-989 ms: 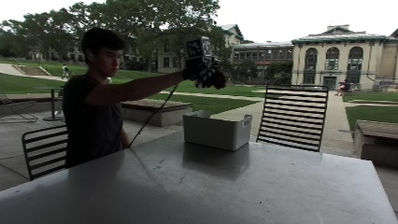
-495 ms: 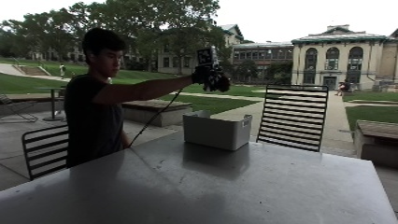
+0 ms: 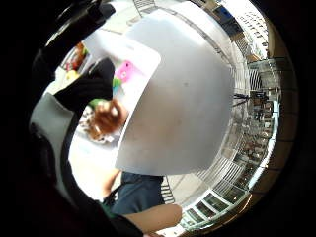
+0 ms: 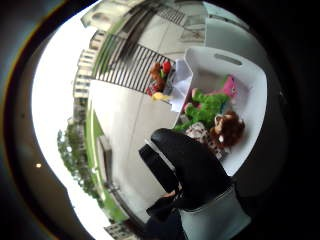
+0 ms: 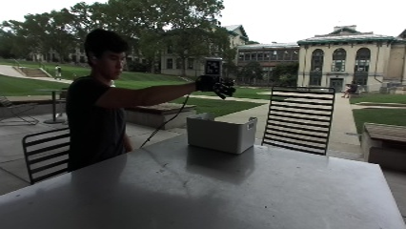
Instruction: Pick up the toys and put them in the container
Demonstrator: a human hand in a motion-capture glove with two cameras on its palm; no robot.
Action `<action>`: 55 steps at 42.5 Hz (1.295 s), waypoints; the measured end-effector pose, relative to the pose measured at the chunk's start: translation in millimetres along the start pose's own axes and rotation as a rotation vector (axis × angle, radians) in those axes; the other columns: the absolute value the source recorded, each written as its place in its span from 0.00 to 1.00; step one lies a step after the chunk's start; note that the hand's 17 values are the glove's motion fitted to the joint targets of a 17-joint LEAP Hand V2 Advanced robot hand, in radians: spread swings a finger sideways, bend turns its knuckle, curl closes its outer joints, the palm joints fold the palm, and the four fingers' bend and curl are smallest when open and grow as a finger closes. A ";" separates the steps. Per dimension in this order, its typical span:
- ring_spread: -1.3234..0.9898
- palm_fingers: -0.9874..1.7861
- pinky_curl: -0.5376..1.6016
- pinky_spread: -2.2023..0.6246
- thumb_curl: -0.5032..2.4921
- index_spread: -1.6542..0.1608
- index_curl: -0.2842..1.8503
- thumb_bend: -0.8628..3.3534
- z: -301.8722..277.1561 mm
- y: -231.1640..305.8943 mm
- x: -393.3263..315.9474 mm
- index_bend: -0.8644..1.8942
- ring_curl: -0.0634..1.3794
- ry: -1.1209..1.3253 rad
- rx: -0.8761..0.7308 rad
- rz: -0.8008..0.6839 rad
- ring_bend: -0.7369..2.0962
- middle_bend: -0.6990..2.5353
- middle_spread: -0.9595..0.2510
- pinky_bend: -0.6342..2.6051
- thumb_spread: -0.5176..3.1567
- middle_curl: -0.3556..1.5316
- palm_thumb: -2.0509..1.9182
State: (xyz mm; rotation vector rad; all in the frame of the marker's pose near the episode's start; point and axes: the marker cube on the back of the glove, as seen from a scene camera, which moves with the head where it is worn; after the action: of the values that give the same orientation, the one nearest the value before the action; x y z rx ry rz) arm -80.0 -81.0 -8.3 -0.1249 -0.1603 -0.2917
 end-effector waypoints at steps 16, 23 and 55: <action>0.52 0.35 0.43 0.74 0.33 0.75 0.22 0.20 -5.8 61.8 12.6 0.43 0.23 0.112 0.148 -0.076 0.48 0.29 0.75 0.53 0.49 0.49 0.50; 0.50 0.35 0.41 0.74 0.31 0.76 0.24 0.20 -6.1 85.9 71.5 0.43 0.22 0.121 0.190 0.196 0.46 0.29 0.75 0.50 0.50 0.48 0.51; 0.46 0.35 0.38 0.73 0.25 0.80 0.31 0.20 46.9 199.4 215.0 0.40 0.22 0.185 0.220 0.360 0.41 0.29 0.72 0.42 0.51 0.46 0.51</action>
State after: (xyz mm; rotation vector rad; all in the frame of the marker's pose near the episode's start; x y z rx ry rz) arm 175.7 55.9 55.5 0.0922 0.0156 0.0749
